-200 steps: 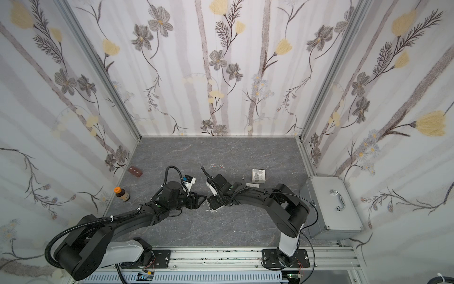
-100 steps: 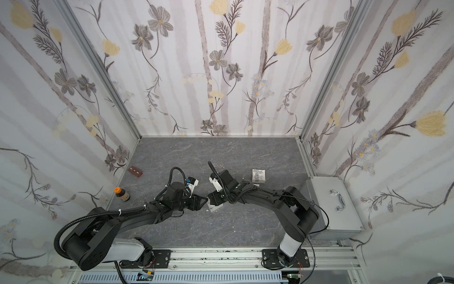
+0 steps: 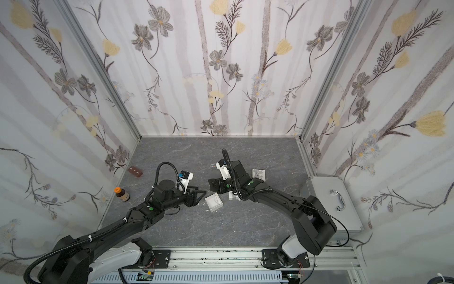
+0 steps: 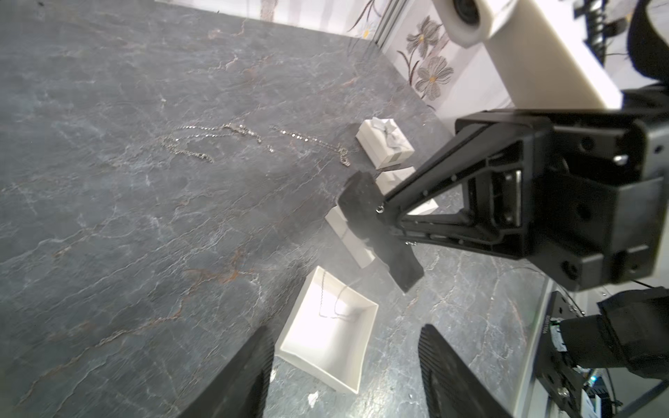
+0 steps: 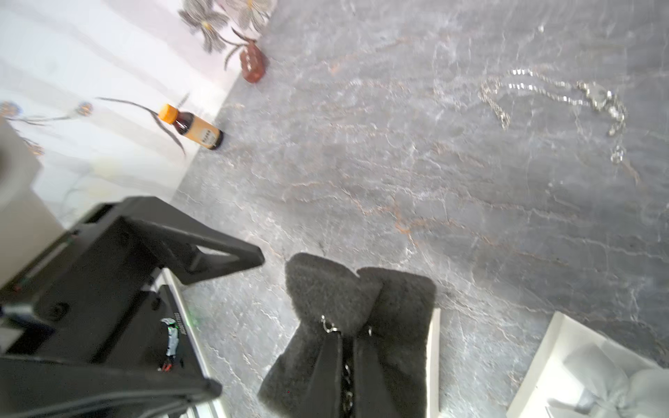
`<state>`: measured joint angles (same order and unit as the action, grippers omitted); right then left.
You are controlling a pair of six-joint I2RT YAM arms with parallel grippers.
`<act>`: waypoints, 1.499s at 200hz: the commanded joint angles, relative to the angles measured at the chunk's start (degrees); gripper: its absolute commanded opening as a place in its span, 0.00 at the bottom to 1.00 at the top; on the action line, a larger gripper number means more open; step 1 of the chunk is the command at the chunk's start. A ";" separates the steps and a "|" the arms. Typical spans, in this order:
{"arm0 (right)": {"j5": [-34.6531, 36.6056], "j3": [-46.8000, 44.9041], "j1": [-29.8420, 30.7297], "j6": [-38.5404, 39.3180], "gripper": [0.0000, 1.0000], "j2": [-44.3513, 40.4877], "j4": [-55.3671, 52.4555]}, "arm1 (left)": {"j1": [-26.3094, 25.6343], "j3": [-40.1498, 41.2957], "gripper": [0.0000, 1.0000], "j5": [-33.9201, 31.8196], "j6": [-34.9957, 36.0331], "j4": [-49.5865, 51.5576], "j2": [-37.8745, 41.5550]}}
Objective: Take the necklace out of the lift-off lid jewelry box
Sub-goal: Take out the inner lining from the jewelry box.
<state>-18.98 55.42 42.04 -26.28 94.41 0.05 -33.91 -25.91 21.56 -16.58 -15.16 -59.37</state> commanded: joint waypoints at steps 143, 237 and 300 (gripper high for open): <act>-1.84 5.14 0.66 -12.54 0.05 -0.53 12.97 | -2.44 -6.83 0.51 4.46 -1.99 -12.03 -6.78; -4.37 3.94 0.94 -13.69 0.06 -0.26 15.79 | -2.51 -8.13 0.51 -4.33 -0.95 -9.43 -7.70; -5.11 3.13 0.94 -14.04 0.07 0.32 17.60 | -2.48 -8.39 0.51 -3.38 -0.80 -10.40 -7.87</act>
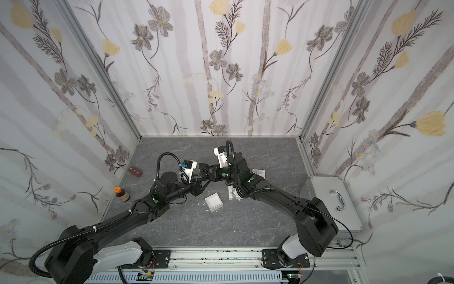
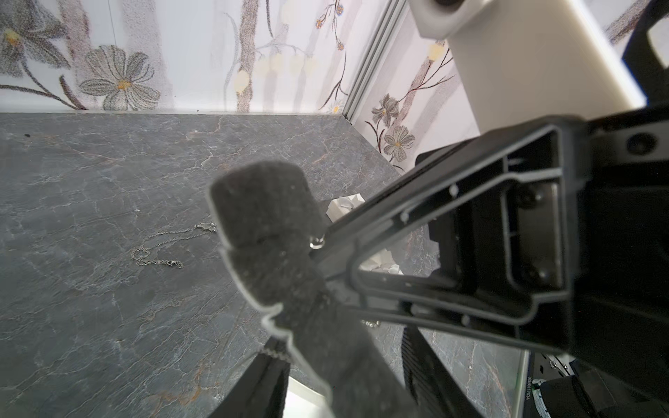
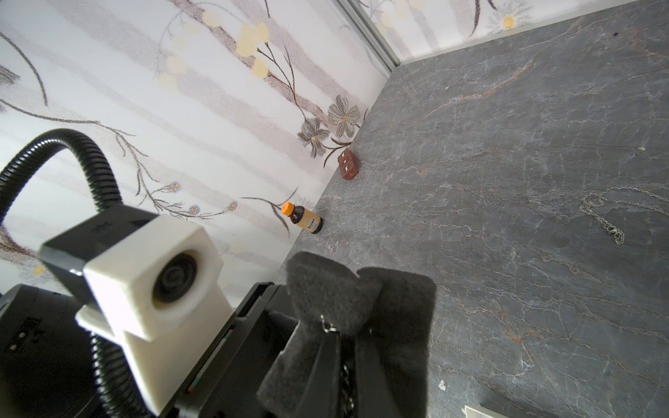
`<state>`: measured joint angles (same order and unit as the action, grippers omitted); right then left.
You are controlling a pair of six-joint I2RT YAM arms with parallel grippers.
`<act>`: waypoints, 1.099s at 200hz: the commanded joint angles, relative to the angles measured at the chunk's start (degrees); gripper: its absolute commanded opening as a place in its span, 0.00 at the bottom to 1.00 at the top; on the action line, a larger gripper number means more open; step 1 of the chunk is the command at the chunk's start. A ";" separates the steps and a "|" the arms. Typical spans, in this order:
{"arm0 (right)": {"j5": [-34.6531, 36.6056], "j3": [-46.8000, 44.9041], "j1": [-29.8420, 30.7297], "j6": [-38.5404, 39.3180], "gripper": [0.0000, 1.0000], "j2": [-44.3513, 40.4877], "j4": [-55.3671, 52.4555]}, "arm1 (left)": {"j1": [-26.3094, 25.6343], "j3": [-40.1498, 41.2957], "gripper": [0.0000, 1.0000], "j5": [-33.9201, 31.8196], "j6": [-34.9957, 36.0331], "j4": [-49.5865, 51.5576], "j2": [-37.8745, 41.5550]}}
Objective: Take the necklace out of the lift-off lid jewelry box
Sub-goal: Take out the inner lining from the jewelry box, then pick up the necklace from the inner lining.
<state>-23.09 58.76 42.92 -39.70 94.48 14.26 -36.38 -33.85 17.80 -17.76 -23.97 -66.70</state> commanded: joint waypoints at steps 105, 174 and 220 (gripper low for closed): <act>-2.79 -0.97 -0.51 -1.07 0.10 0.45 4.80 | -0.05 1.48 0.28 -4.72 -0.46 -4.48 0.06; -9.15 -3.22 -2.22 -1.27 0.18 -0.05 9.23 | -0.01 2.76 0.15 -3.57 0.61 -4.20 1.77; -14.32 -7.05 -3.27 0.80 0.26 -2.42 13.51 | -0.01 2.35 0.07 -0.98 1.66 -2.61 3.02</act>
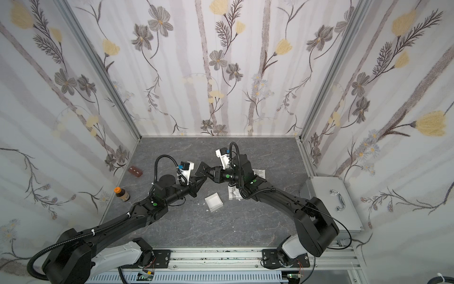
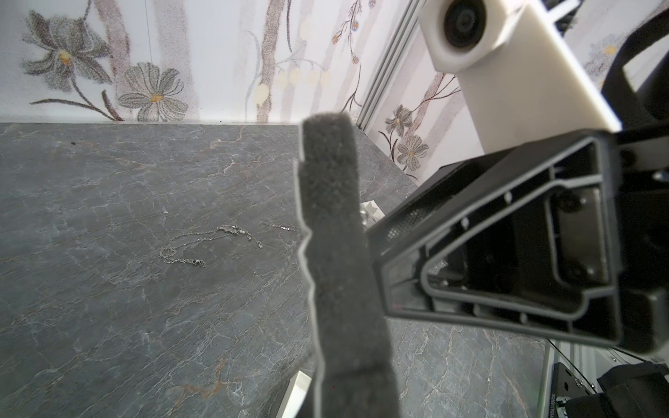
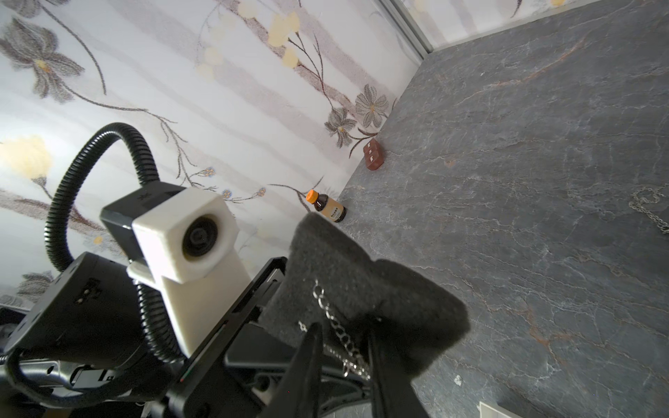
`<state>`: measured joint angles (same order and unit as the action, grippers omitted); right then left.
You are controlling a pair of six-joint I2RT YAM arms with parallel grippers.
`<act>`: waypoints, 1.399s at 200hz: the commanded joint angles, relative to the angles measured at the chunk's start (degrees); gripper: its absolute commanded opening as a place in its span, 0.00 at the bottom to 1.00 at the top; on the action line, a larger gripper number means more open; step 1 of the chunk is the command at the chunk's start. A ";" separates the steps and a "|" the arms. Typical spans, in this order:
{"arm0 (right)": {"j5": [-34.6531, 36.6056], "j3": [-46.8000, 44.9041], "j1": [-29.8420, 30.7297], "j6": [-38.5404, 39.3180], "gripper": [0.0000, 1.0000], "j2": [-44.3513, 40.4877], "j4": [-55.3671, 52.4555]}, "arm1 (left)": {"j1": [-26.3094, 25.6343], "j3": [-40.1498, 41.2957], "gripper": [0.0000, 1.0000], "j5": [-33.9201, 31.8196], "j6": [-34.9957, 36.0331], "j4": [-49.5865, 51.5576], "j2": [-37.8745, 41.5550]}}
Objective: Take the necklace out of the lift-off lid jewelry box
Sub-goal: Pick up the necklace from the inner lining.
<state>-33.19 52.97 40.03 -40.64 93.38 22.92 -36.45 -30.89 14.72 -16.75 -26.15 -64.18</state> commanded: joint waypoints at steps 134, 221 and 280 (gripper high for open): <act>-5.78 -2.16 -1.80 10.85 0.21 -5.15 -2.94 | 0.06 -2.42 0.07 12.85 5.51 3.83 1.34; -4.80 -1.22 -1.80 13.04 0.11 -5.49 -6.89 | 0.06 -4.36 0.08 10.29 13.26 12.91 2.85; -4.87 -0.95 -1.80 13.20 0.00 -5.62 -7.43 | 0.05 -4.09 0.08 9.39 14.95 14.41 4.07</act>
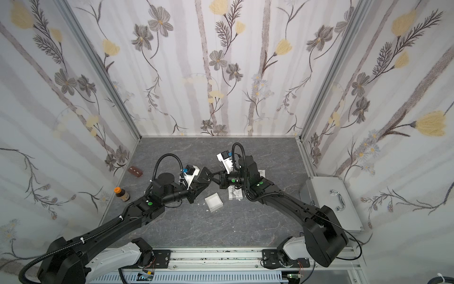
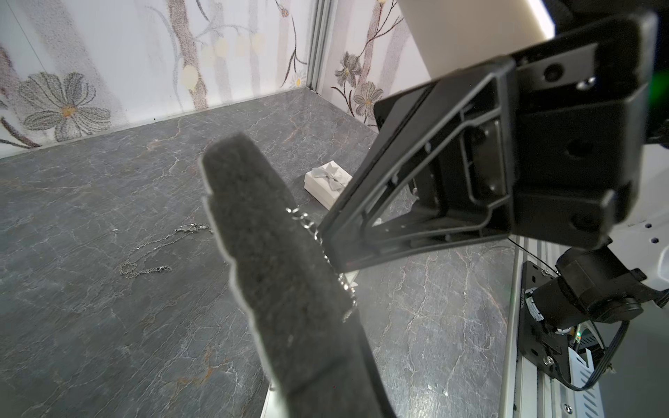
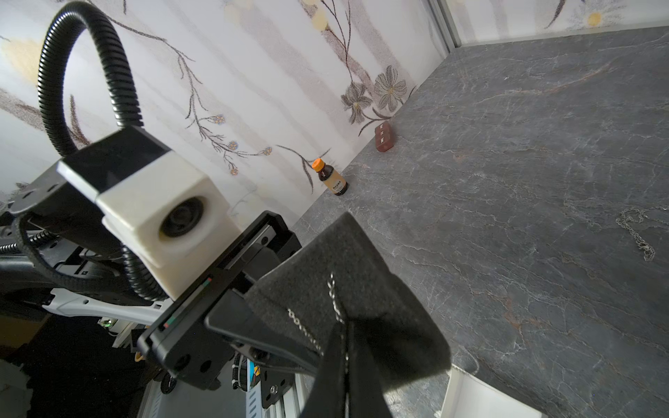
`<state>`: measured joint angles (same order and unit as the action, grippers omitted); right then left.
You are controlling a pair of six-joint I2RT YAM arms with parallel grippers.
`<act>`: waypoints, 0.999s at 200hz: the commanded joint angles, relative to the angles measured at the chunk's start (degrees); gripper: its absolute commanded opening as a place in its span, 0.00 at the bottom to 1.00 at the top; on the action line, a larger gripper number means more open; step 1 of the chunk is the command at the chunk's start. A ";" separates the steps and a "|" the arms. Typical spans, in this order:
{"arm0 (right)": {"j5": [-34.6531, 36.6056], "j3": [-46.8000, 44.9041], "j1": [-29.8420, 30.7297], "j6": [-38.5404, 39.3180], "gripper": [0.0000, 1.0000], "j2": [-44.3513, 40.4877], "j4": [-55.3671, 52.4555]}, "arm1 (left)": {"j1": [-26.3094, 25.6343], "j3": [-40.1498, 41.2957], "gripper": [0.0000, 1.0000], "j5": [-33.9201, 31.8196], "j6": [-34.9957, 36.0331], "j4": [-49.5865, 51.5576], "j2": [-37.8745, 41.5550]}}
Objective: Take the necklace out of the lift-off lid jewelry box
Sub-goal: Pick up the necklace from the inner lining.
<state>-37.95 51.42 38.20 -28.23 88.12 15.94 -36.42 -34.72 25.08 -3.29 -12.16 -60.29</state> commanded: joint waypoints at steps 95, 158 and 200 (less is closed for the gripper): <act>-1.56 -0.18 0.04 1.03 0.00 -3.37 -0.58 | 0.04 -0.61 0.08 -4.98 4.32 3.71 0.09; -1.88 1.87 -0.05 -0.33 0.00 -3.30 0.65 | -0.03 0.69 0.09 -4.75 5.81 3.31 0.25; -1.25 3.31 -0.22 -1.52 0.00 -3.78 1.54 | -0.14 0.75 0.09 -4.72 7.23 4.16 0.09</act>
<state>-38.94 53.80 38.13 -28.49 84.68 14.63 -36.58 -33.95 20.62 2.39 -8.29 -60.27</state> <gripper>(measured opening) 0.048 0.090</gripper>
